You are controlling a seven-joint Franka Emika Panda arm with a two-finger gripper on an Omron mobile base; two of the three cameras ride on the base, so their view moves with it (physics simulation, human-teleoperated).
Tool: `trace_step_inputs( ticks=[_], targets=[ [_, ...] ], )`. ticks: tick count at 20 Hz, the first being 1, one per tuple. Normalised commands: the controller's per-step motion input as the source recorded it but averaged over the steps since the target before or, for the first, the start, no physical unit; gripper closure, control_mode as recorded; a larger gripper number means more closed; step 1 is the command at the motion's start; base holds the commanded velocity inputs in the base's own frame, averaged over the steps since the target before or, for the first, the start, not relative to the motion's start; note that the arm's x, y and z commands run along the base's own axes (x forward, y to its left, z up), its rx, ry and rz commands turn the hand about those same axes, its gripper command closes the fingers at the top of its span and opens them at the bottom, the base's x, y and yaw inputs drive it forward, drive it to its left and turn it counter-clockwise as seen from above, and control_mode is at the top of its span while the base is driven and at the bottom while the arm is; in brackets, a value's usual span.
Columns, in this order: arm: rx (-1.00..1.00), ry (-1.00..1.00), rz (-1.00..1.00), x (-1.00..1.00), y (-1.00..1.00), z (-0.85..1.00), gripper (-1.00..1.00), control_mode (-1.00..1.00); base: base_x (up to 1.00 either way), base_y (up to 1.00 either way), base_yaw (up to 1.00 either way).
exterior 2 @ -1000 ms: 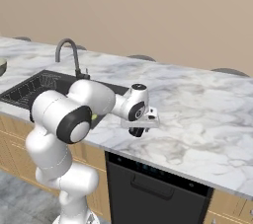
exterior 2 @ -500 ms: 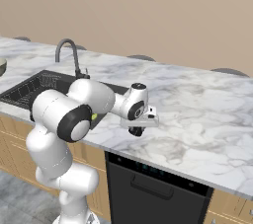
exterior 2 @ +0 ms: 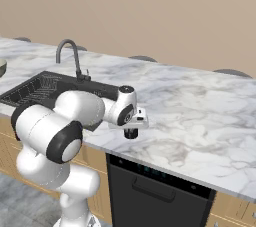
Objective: Clear the mugs and bowl far away from the sink.
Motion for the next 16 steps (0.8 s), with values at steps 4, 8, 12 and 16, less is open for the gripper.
trace_step_inputs(
  ticks=[4,8,12,16],
  targets=[
    [-0.02,-0.11,0.02,-0.16,0.49,-0.04,1.00,-1.00,0.00,0.00,0.00],
    [0.00,-0.09,0.04,-0.15,0.13,0.20,1.00,-1.00,0.00,0.00,0.00],
    [0.00,-0.07,0.09,-0.53,0.00,0.80,1.00,-1.00,0.00,0.00,0.00],
    [0.00,-0.03,0.02,-0.59,0.13,1.00,1.00,-1.00,0.00,0.00,0.00]
  ],
)
